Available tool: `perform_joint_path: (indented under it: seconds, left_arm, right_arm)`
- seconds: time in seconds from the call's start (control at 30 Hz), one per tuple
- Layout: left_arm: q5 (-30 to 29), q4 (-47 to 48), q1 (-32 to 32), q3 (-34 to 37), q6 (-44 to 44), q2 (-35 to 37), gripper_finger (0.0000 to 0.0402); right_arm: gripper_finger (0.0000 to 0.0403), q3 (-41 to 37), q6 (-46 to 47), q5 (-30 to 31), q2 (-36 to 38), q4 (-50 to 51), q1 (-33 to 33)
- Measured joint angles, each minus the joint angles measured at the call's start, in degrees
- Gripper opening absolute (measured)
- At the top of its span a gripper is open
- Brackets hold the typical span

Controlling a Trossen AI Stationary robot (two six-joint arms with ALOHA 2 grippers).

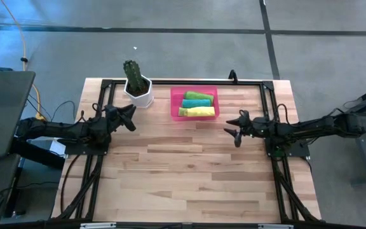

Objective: Roll microfiber towels into tight, uniform cylinder then place into a basket
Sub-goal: Return to Home Position

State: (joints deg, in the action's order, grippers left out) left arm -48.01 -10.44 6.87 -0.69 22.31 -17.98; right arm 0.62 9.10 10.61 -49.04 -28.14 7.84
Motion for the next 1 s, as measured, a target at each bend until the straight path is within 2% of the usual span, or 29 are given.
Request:
perform_joint_path:
  seconds: [0.27,0.6,0.8,1.0]
  left_arm:
    - [0.0,0.0,0.0,0.0,0.0,0.0,0.0086]
    - [0.8,0.3,-0.1,0.0,0.0,0.0,0.0086]
    - [1.0,0.3,-0.1,0.0,0.0,0.0,0.0086]
    - [1.0,0.3,-0.1,0.0,0.0,0.0,0.0086]
  right_arm:
    - [0.0193,0.0,-0.3,-0.1,2.5,7.5,-0.1]
    - [0.0193,0.1,-0.1,-0.1,24.1,26.2,0.1]
    - [0.0193,0.1,-0.1,-0.2,32.3,25.9,1.5]
    - [0.0193,0.1,-0.1,-0.2,37.6,25.9,4.0]
